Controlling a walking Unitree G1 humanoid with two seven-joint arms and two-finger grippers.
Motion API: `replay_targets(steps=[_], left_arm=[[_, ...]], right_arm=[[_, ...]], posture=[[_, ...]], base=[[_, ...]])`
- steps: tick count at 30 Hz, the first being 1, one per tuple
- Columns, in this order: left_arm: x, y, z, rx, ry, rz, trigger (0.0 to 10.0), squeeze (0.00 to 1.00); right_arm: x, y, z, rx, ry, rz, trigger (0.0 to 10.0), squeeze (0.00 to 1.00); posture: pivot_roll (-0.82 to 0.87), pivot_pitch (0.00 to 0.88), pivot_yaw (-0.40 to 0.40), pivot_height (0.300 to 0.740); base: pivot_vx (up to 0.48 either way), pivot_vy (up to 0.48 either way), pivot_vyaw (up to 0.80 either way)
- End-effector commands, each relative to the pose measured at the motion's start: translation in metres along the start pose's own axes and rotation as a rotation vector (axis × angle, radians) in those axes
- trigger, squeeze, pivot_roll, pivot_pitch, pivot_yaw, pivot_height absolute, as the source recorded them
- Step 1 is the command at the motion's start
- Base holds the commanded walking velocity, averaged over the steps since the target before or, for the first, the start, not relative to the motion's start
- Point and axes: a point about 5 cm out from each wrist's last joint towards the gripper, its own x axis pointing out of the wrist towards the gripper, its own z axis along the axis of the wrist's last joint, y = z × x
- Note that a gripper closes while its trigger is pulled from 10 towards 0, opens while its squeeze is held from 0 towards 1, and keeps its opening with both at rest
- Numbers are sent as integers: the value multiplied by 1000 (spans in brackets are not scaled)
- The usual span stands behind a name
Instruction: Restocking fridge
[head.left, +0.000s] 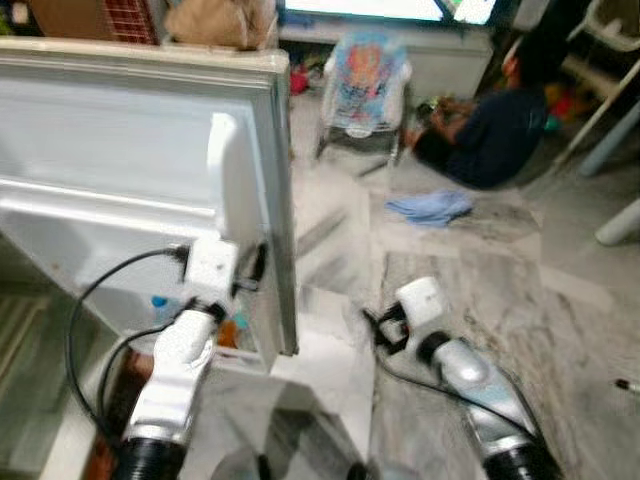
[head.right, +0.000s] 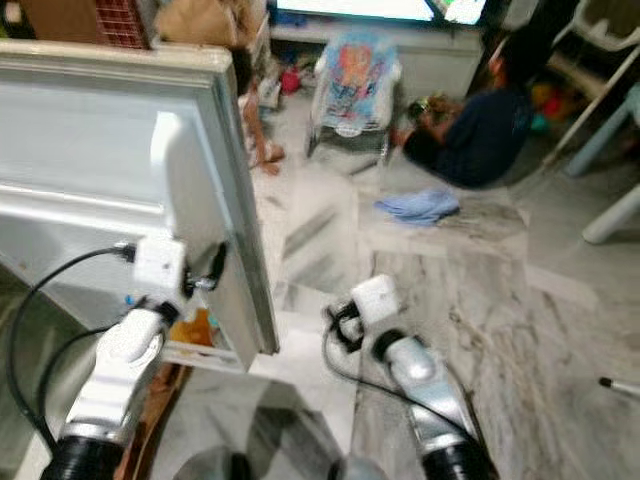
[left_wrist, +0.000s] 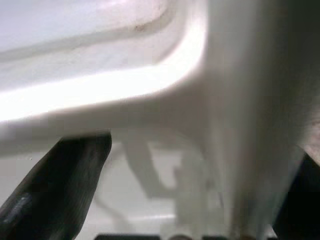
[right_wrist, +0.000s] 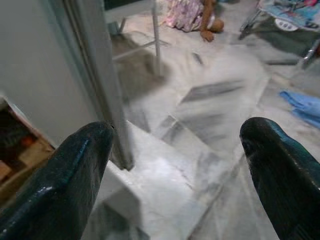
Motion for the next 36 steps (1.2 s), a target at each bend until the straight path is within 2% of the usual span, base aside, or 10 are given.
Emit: replay_targets(steps=[1, 9, 11, 13, 15, 22, 26, 29, 32, 36], left_arm=[[0, -2, -2, 0, 8, 8, 10000, 0], [5, -2, -4, 2, 8, 7, 10000, 0], [17, -8, 1, -1, -3, -12, 10000, 0], [23, -10, 6, -14, -7, -17, 10000, 0], [27, -14, 11, 12, -24, -57, 10000, 0], [27, -9, 7, 9, -19, -27, 10000, 0], [14, -6, 1, 20, -9, 2, 10000, 0], [-5, -1, -9, 12, 25, 36, 10000, 0], [-19, 2, -17, 3, 53, 48, 10000, 0], [-20, 2, -23, 2, 72, 53, 10000, 0]], right_arm=[[-4, -10, -4, -7, 13, -33, 10000, 0], [-3, -9, -6, -9, 15, -32, 10000, 0], [-1, -8, -6, -19, 18, -27, 10000, 0], [-1, -8, -6, -5, 24, -37, 10000, 0], [0, -3, -5, -38, 16, 3, 10000, 0], [4, -11, 0, -4, -6, -63, 10000, 0], [2, -7, -3, -17, -1, -44, 10000, 0], [2, -9, -3, -17, -1, -47, 10000, 0], [2, -9, -3, -23, 1, -40, 10000, 0], [2, -8, -4, -28, 5, -33, 10000, 0]], posture=[[-30, 132, -3, 740], [-30, 107, -5, 740], [-24, 87, -19, 740], [-20, 81, -12, 740], [-31, 103, -1, 740], [-33, 102, 11, 740], [-33, 105, 11, 740], [-34, 109, 10, 740], [-34, 109, 9, 740], [-29, 110, 2, 740]], base=[[240, 0, 0], [0, 0, 0], [0, 0, 0], [0, 0, 0], [0, 0, 0], [0, 0, 0], [0, 0, 0], [0, 0, 0], [0, 0, 0], [162, 0, 0]])
